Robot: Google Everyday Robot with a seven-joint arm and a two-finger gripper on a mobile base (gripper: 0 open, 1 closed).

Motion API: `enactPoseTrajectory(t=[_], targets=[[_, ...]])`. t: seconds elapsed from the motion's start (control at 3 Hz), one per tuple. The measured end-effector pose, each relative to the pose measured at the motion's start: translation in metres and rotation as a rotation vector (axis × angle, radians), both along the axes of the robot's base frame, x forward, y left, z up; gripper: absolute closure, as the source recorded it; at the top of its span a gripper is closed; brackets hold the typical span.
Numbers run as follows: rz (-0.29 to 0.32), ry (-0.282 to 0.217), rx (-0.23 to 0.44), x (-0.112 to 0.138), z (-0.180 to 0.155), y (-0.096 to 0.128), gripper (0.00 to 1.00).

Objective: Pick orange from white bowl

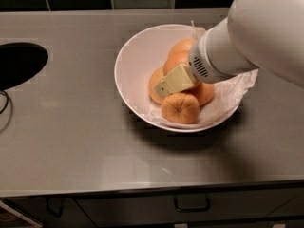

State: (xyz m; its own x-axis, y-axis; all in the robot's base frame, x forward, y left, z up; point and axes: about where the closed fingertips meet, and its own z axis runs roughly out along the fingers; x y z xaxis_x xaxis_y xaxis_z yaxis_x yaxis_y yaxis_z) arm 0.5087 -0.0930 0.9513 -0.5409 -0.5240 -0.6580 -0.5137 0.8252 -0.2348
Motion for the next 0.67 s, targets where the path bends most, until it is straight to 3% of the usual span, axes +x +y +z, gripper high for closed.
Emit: enactPoseTrajectory(t=[0.33, 0.67], targets=[[-0.039, -0.028, -0.01, 0.0, 0.001, 0.0, 0.08], [-0.08, -0.064, -0.02, 0.017, -0.004, -0.002, 0.1]])
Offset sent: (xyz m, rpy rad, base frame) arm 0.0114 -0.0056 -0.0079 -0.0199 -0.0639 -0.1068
